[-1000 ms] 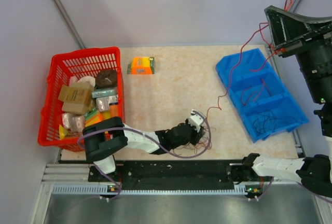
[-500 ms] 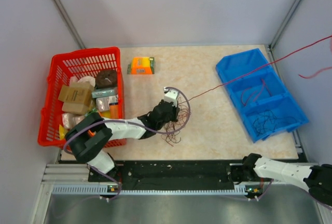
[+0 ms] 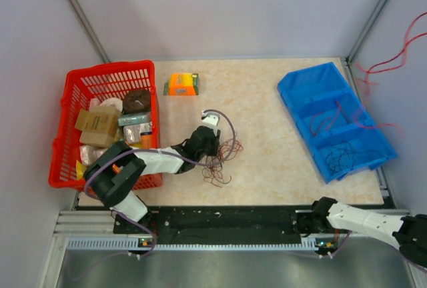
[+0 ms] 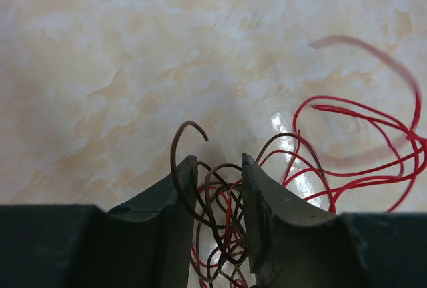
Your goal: Untangle the cables
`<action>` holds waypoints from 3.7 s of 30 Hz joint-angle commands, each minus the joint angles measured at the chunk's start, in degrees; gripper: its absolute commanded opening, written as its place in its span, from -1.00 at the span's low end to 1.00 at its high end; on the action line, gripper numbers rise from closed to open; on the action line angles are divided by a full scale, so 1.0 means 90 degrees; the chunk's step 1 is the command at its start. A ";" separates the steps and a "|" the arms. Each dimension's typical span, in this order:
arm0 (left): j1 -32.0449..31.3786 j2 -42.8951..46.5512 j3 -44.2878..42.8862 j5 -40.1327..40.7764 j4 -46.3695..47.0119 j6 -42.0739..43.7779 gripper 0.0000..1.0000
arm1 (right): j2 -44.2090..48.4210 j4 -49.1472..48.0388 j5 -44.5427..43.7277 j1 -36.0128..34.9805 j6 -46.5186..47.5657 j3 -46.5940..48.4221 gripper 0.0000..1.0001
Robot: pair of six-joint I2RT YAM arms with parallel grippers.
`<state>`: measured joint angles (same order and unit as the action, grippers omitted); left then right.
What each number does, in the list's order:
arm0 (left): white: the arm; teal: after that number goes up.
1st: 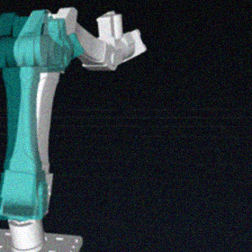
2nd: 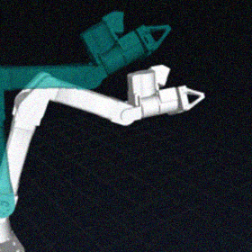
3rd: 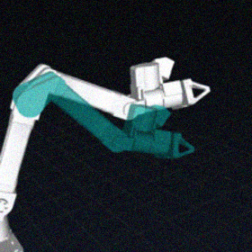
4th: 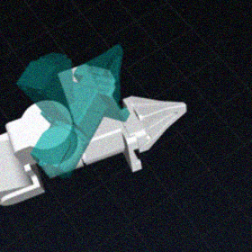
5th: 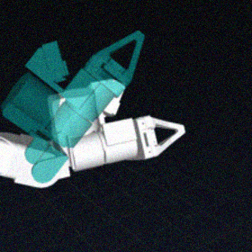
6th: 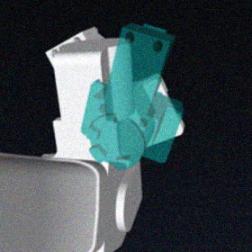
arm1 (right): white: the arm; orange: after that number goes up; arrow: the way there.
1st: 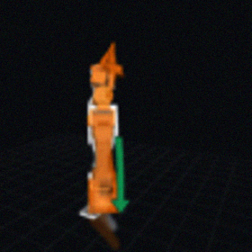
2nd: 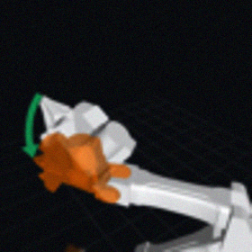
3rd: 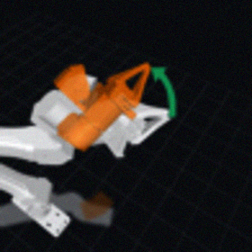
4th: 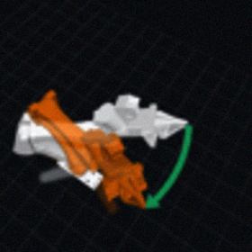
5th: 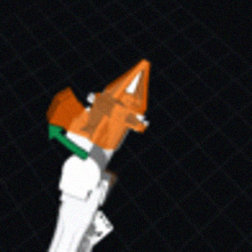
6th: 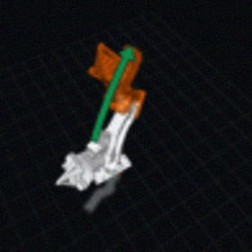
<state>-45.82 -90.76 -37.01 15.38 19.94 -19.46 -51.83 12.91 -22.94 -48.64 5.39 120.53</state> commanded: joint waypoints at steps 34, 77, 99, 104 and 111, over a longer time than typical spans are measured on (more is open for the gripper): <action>0.0082 0.4049 -0.1268 -0.2607 -0.2548 0.0395 0.40 | -0.1671 0.0099 -0.1065 0.2474 0.0320 -0.1597 -1.00; 0.0082 0.4850 -0.1288 -0.2959 -0.2675 0.0053 0.44 | -0.2317 0.0696 0.0361 0.4955 -0.1136 -0.1241 -1.00; 0.0082 0.4743 -0.1239 -0.3095 -0.2568 -0.0044 0.46 | -0.1947 0.0675 0.0136 0.5727 -0.1212 -0.2628 -1.00; 0.0082 0.4821 -0.1171 -0.3046 -0.2616 -0.0045 0.46 | -0.1069 0.0685 0.0147 0.5727 -0.2081 -0.4316 -1.00; 0.0082 0.4996 -0.1014 -0.2998 -0.2675 -0.0015 0.46 | -0.0579 0.0812 0.0137 0.5727 -0.2961 -0.6242 -1.00</action>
<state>-44.99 -47.48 -47.07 -11.53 -6.50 -19.59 -57.95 20.56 -21.91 2.39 -14.96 69.58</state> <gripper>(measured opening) 0.730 0.009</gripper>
